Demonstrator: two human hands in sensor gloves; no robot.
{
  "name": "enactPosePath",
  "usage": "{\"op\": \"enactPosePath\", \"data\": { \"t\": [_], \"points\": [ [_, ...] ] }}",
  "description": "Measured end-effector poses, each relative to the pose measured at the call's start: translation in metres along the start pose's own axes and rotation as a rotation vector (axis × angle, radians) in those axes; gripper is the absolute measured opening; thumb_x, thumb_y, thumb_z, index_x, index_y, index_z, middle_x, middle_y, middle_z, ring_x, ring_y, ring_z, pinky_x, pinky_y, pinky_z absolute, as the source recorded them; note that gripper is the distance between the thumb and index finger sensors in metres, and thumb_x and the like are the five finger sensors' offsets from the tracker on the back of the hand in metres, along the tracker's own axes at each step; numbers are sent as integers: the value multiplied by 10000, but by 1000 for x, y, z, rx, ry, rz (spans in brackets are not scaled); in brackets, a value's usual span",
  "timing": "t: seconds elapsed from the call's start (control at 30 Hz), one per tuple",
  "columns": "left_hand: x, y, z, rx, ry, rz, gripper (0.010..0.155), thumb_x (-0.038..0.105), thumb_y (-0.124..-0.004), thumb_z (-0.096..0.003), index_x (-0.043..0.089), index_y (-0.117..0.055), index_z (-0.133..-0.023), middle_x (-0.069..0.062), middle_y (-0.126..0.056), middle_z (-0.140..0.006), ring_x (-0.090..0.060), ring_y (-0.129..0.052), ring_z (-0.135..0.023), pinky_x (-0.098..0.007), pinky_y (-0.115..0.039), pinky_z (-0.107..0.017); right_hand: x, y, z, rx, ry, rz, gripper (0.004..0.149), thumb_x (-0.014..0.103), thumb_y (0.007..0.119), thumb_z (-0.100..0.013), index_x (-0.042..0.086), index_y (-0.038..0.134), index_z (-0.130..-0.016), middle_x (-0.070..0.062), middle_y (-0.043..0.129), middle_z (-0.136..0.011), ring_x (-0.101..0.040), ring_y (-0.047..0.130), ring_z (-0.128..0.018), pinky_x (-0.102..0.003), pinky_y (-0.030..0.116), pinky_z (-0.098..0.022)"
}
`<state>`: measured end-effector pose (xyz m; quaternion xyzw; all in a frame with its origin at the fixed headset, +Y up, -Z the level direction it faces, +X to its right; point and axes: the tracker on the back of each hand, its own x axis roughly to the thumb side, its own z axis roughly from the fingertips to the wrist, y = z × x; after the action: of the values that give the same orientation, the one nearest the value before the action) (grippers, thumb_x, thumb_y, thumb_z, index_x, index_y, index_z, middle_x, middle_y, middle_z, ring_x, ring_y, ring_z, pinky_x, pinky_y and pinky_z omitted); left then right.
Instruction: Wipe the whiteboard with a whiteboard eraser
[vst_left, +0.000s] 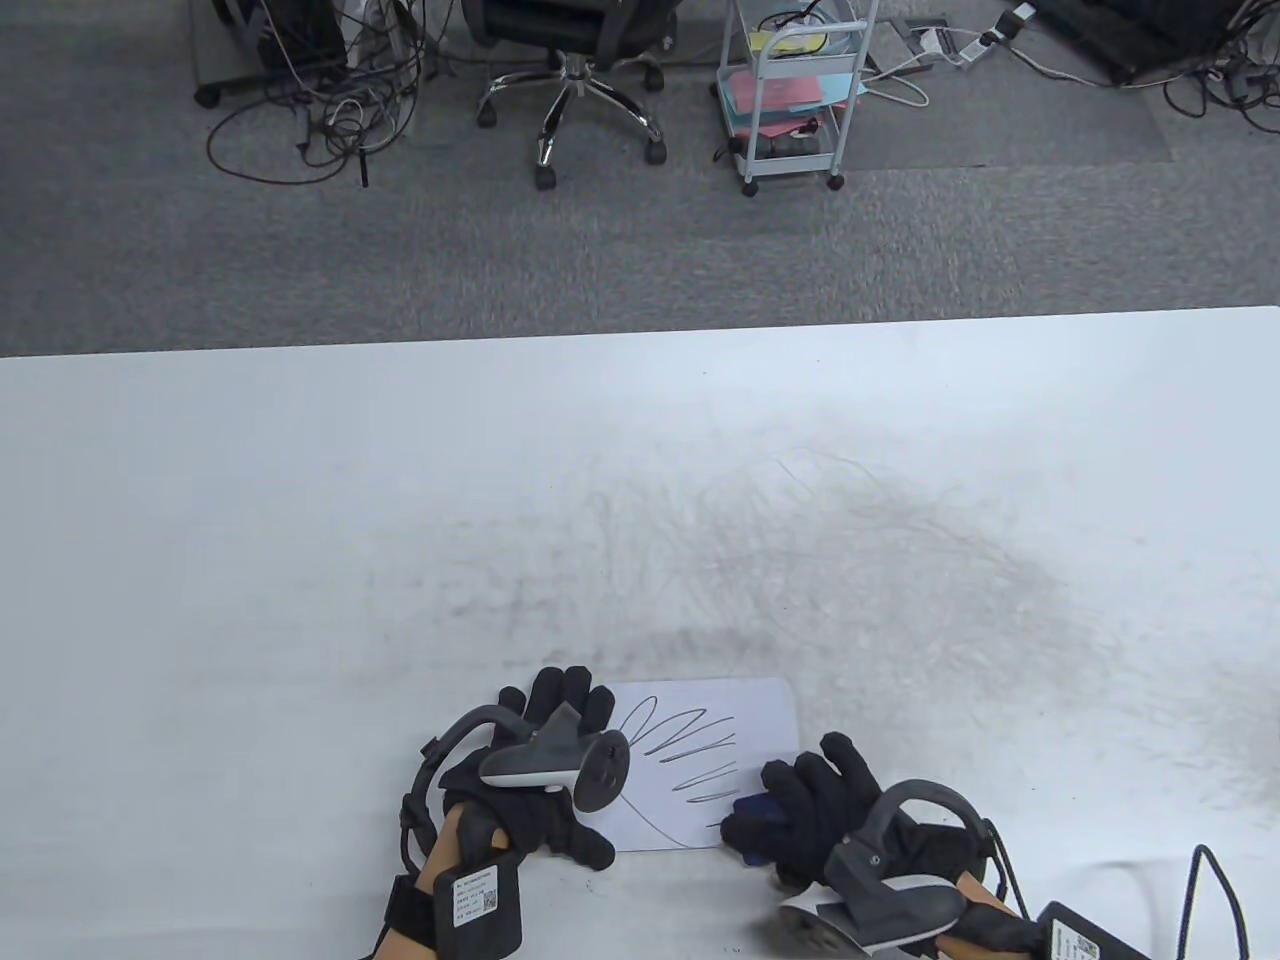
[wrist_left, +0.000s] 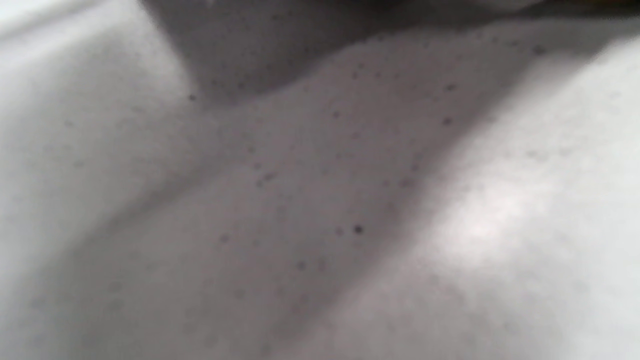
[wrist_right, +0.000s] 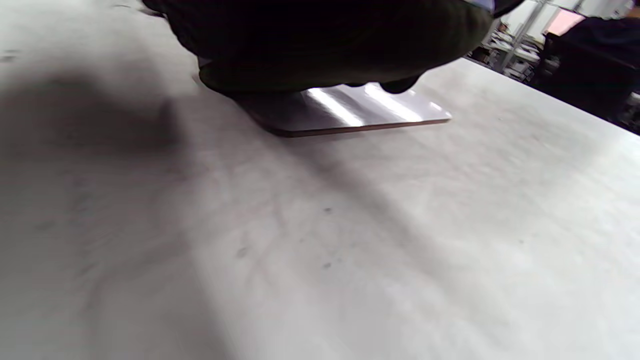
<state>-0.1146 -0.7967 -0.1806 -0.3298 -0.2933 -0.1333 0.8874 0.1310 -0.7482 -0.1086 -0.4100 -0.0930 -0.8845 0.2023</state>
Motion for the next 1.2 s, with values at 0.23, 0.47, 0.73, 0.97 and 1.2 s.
{"op": "enactPosePath", "data": {
  "t": [0.23,0.47,0.73,0.97,1.2],
  "points": [
    [0,0,0,1,-3,1,1334,804,-605,-224,37,94,-1062,-318,122,-1087,-567,-11,-1005,-702,-251,-738,-64,0,-66,52,190,-124,536,430,554,-643,421,380,-1150,-189,491,-1266,-472,584,-1095,-771,378,-798],
    [0,0,0,-2,0,2,1336,806,-604,-221,38,98,-1060,-316,126,-1085,-564,-7,-1005,-700,-249,-737,-70,0,-76,10,192,-78,533,435,560,-635,411,402,-1144,-188,543,-1244,-468,645,-1066,-750,445,-785],
    [0,0,0,-4,3,1,1336,806,-603,-220,41,99,-1060,-313,127,-1085,-562,-7,-1006,-698,-248,-739,-2,-1,-10,-39,-17,47,536,436,571,-632,394,425,-1146,-221,569,-1227,-483,678,-1034,-746,482,-768],
    [0,0,0,-2,1,0,1336,805,-604,-221,39,97,-1061,-316,125,-1086,-566,-8,-1005,-701,-250,-738,26,0,21,-43,-70,94,536,458,557,-629,414,419,-1144,-200,579,-1231,-459,701,-1035,-738,501,-767],
    [0,0,0,-1,-2,0,1336,803,-607,-223,35,93,-1063,-320,122,-1087,-568,-11,-1005,-703,-252,-738,-16,-4,-26,59,47,-62,534,432,558,-643,430,383,-1147,-188,474,-1273,-469,576,-1108,-761,384,-801]
  ]
}}
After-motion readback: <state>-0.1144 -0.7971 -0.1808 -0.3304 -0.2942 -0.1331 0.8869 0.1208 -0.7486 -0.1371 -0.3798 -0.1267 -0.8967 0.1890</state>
